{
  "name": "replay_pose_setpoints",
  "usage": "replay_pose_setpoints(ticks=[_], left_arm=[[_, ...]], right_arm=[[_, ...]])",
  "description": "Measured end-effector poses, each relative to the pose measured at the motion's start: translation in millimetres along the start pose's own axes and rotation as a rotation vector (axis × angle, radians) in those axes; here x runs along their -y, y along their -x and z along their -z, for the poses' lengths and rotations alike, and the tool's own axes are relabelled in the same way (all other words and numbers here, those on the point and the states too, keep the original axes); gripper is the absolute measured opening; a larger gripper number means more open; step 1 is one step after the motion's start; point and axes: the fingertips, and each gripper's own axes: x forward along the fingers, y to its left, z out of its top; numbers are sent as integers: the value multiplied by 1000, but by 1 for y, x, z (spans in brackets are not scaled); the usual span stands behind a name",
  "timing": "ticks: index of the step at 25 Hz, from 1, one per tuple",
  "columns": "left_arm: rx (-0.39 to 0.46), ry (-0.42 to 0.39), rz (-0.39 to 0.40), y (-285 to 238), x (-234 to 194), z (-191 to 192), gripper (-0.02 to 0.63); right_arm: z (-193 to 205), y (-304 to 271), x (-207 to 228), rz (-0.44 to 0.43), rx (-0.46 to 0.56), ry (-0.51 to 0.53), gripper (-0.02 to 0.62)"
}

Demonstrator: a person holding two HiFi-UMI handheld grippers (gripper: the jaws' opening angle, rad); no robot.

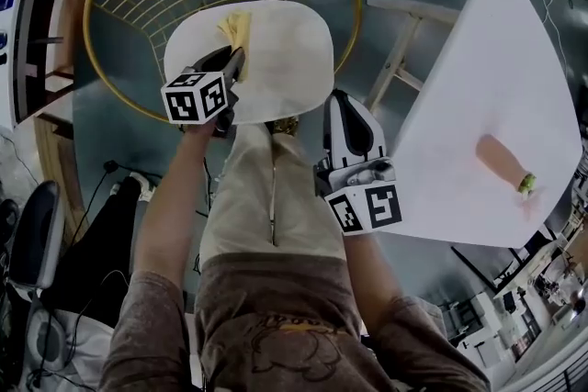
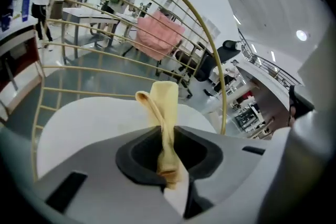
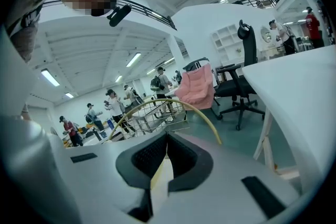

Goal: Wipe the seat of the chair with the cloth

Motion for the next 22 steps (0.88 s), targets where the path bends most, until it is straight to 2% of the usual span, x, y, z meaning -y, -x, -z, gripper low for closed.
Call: replay_pose_setpoints(ticks=[5, 9, 12, 16, 22], left_arm=[[18, 39, -140, 55, -61, 13, 75], [20, 40, -286, 96, -102, 28, 75], [28, 75, -365, 118, -127, 41, 75], [42, 126, -405, 124, -145, 47, 75], [35, 142, -419, 115, -152, 50, 75]], right_arm=[[3, 1, -13, -32, -13, 21, 28], [3, 4, -18, -55, -26, 30, 28], [7, 3, -26, -72, -37, 41, 28], [10, 1, -32, -85, -41, 52, 28], [17, -2, -38, -95, -53, 57, 28]])
